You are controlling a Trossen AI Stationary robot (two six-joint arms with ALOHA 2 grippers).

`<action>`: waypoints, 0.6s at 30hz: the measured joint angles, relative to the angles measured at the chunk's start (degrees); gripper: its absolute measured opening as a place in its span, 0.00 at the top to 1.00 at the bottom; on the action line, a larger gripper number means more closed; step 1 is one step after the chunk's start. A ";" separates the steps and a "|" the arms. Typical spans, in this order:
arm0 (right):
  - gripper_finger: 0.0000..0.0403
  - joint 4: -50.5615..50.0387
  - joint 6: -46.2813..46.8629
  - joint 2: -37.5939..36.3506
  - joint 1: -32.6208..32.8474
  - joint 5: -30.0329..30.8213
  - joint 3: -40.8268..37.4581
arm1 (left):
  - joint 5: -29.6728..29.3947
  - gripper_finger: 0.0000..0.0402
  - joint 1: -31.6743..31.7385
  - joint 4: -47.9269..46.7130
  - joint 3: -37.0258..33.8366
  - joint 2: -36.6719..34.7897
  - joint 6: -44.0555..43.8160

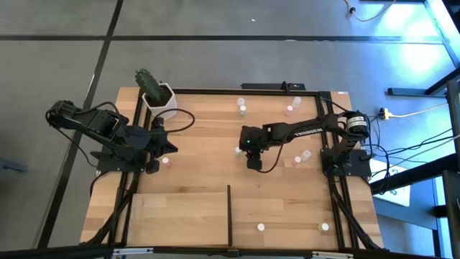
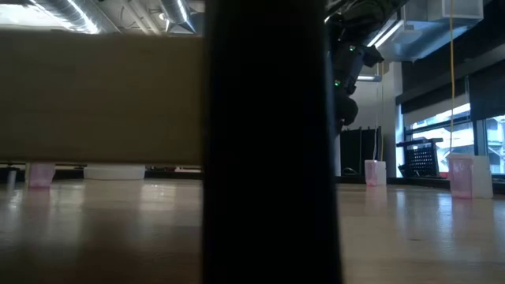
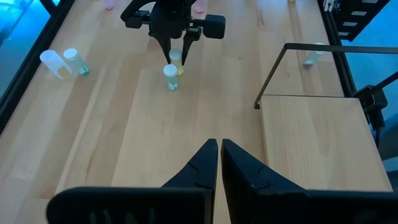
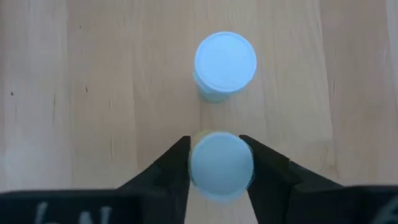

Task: Pick and place medicine bottles onto shelf by color

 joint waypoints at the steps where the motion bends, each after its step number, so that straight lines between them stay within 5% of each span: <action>1: 0.71 -0.01 0.77 0.00 0.00 -0.01 0.00 | 0.00 0.97 0.00 0.00 0.00 0.00 0.00; 18: 0.72 -9.14 8.54 -1.11 0.01 -0.07 6.56 | 0.00 0.97 0.00 -0.01 0.00 0.00 0.00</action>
